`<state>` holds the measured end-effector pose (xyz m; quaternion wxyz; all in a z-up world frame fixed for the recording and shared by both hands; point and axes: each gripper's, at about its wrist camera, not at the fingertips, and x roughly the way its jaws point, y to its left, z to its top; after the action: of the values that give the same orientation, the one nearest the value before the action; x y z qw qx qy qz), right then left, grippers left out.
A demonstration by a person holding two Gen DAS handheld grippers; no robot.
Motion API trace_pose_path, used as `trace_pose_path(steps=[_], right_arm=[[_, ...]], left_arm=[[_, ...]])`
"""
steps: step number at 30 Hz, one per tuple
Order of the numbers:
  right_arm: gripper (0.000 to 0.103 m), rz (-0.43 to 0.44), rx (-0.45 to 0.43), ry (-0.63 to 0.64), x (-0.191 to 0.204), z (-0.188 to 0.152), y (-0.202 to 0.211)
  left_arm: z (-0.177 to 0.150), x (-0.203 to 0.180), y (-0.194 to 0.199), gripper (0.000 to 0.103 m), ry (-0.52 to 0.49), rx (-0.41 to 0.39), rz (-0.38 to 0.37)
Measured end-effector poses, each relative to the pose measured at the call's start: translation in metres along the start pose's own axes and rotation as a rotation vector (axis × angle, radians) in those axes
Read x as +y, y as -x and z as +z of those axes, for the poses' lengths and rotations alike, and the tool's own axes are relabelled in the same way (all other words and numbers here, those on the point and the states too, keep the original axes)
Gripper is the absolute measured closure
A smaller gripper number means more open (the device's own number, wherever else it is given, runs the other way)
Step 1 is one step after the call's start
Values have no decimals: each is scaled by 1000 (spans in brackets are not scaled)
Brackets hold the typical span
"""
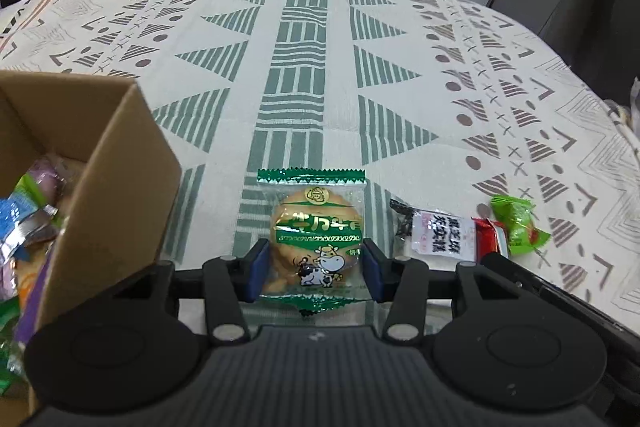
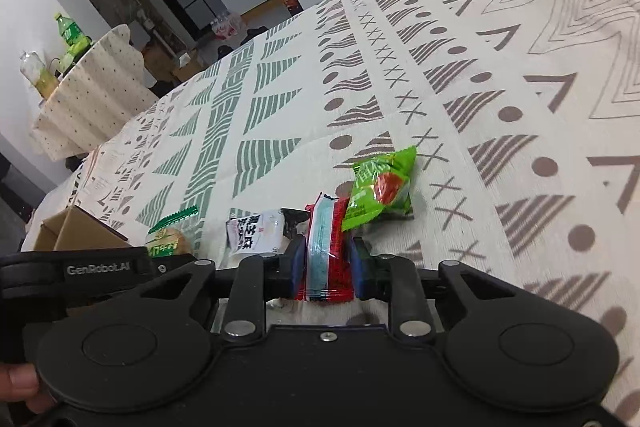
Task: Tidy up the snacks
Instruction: 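Grasp the cow-print cookie packet with the left tool while the right tool grasps the red-and-white packet, then carry both snacks over the box and open both tools to drop them inside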
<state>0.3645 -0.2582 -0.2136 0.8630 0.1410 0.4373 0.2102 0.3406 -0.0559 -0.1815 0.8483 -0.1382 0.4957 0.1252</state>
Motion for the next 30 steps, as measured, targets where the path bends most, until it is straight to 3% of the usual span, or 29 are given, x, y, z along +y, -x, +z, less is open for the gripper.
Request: trace_pose_path(steps=[14, 22, 30], right_arm=[[80, 8, -113, -12, 26, -5, 51], [80, 38, -198, 17, 51, 5, 82], [80, 84, -228, 43, 71, 6, 98]], left_arm=[[-14, 9, 61, 56, -12, -66, -52], [-15, 26, 100, 56, 7, -124, -55], [-15, 55, 133, 56, 40, -168, -30]])
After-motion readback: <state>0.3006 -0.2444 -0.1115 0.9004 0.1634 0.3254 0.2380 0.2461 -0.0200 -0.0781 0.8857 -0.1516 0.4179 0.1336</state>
